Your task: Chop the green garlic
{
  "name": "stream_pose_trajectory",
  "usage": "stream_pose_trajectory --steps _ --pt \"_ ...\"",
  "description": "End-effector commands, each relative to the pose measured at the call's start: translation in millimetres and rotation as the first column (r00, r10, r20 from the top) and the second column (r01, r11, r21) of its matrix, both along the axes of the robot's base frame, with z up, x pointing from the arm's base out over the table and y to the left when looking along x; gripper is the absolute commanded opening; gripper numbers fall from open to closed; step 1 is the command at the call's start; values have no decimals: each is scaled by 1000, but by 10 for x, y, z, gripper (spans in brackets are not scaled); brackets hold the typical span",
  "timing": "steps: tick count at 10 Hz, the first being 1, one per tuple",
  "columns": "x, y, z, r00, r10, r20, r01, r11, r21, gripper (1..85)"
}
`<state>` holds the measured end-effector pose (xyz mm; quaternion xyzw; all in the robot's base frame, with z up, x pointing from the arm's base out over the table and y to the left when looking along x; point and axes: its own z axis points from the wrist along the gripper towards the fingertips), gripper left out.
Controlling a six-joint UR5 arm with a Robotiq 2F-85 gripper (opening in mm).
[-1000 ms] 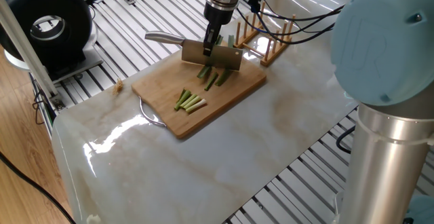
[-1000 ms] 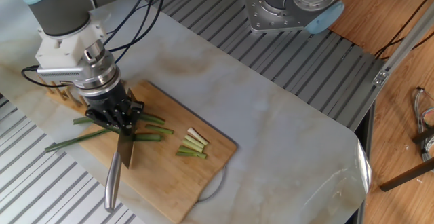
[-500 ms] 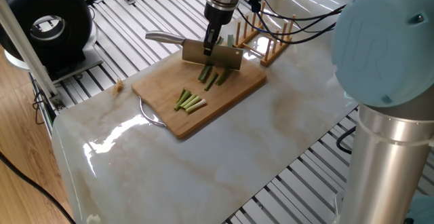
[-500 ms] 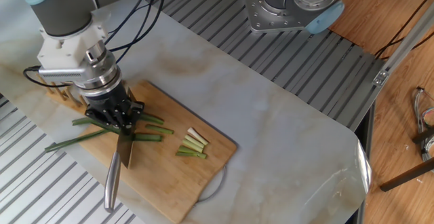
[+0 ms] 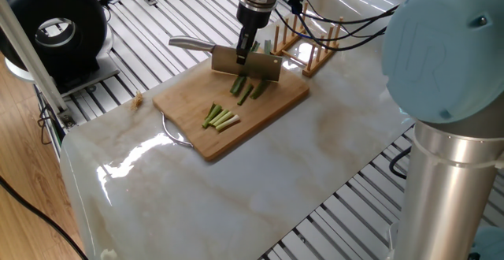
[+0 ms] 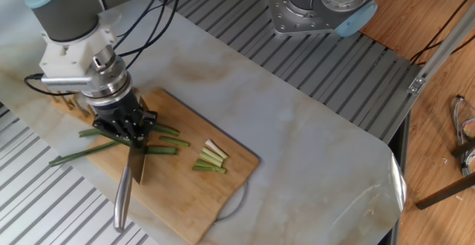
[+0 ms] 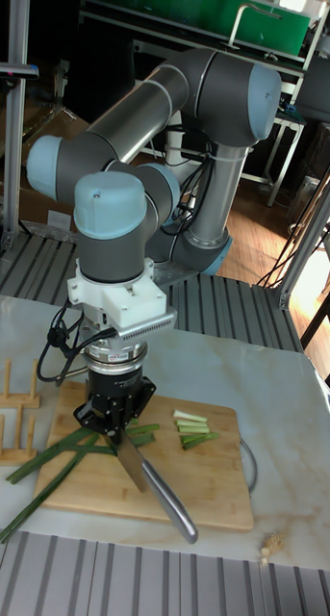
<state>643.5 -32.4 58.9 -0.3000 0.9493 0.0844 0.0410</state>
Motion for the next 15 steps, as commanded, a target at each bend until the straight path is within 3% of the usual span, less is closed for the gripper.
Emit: stream_pose_trajectory --steps 1,3,6,9,15 --pt "-21 47 -22 999 -33 -25 33 999 -7 13" --pt "-41 48 -67 998 -48 -30 48 999 -22 13" --pt "-230 -238 118 999 -7 -52 5 999 -33 13" --pt "-148 -67 30 999 -31 -18 31 999 -7 13" --pt "-105 -10 9 1000 -31 0 31 999 11 13"
